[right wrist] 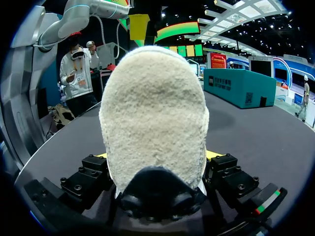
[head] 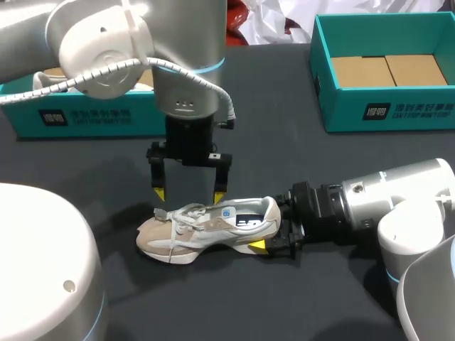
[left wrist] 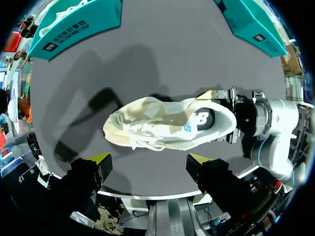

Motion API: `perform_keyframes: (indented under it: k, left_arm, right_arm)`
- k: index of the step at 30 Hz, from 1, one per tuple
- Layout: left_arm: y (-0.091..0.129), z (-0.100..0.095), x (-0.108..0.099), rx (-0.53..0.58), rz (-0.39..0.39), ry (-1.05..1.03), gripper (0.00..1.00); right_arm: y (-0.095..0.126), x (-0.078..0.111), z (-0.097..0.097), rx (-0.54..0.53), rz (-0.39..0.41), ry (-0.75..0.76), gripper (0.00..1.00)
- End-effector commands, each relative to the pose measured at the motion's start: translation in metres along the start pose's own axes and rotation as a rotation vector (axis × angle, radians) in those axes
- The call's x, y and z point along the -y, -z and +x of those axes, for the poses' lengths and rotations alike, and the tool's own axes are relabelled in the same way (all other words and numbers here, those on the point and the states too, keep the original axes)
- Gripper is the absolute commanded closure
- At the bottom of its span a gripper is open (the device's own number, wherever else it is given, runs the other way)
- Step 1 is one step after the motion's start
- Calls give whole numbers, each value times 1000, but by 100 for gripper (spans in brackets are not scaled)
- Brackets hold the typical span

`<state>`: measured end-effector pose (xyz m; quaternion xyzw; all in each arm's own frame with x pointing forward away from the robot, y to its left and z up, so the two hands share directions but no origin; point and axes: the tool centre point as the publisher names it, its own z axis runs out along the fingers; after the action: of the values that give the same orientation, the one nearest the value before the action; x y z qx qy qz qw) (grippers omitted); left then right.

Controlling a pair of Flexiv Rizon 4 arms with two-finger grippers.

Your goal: Take the shoe out of the shoebox, open the shoe tongue, remove and reinsert the insole, then place the shoe into the shoebox

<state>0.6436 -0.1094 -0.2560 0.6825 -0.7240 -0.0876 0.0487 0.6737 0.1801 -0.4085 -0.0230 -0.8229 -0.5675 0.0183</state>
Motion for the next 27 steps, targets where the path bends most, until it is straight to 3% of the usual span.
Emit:
perform_keyframes:
  k: [1,6,10,27]
  left_arm:
    - [-1,7,4,20,-9,0,0]
    - [-1,7,4,20,-9,0,0]
    - [-9,19,-3,38,-24,44,0]
    - [-35,62,21,150,-9,146,0]
  right_arm:
    - [-2,-1,0,2,3,0,100]
    - [-2,-1,0,2,3,0,100]
    - [-2,-1,0,2,3,0,100]
    - [-2,-1,0,2,3,0,100]
